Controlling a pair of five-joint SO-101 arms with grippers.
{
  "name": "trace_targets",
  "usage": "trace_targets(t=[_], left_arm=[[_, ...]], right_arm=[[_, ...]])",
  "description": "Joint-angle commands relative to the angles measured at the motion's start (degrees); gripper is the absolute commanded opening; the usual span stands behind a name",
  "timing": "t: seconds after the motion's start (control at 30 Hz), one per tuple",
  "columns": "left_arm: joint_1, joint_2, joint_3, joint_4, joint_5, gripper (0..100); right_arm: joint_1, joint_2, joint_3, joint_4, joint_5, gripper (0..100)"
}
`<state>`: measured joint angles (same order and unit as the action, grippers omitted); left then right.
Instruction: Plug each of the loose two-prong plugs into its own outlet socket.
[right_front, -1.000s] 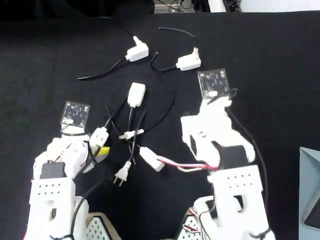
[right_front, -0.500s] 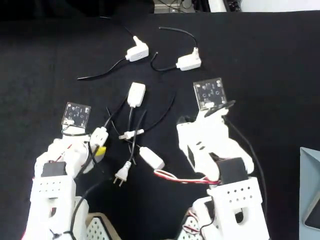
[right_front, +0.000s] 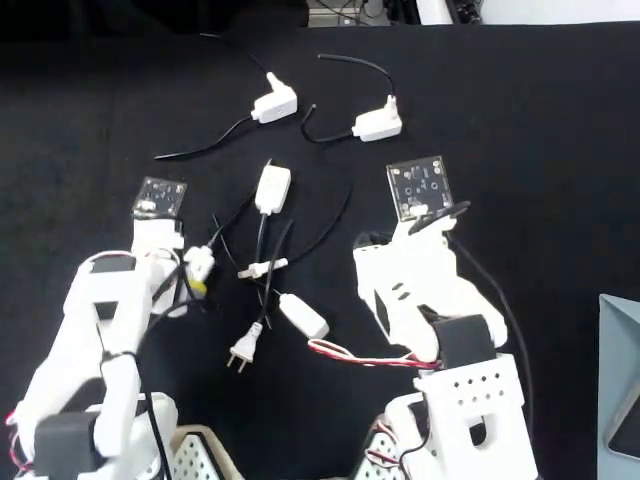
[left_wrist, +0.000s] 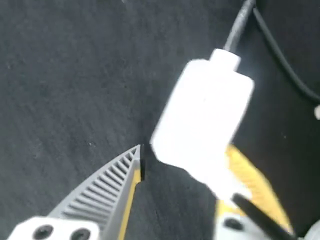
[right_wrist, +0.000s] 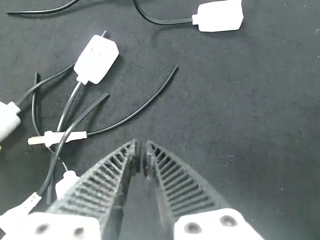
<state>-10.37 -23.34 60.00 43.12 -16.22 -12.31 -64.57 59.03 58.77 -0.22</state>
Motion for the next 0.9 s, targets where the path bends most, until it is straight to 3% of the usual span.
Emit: trace_targets(t=[0.0,0.23,0.57,0.63,0.8,0.87], left_arm=[[-0.1,0.3,-4.9,-1.1,0.7,13],[-0.8,-2.8,-10.2,-0.4,0.8,3],[-0.7,-2.8,-16.9,-0.4,0.7,3],[-0.6,-0.8,-17.5,0.0,0.4,7],[-1.2,3.8,-19.2,4.7,0.6,32],[-2.2,5.1,-19.3,4.4,0.4,32]], right_arm=[[-0.7,-0.8,-0.2,-0.7,-0.4,1.2],[-0.8,-0.8,-0.1,-0.7,-0.4,1.2],[-0.8,-0.8,0.8,-1.1,-0.4,1.2],[-0.8,-0.8,0.8,-1.1,-0.4,1.2],[-0.8,-0.8,0.8,-1.1,-0.4,1.2],[-0.8,-0.8,0.8,-1.1,-0.4,1.2]])
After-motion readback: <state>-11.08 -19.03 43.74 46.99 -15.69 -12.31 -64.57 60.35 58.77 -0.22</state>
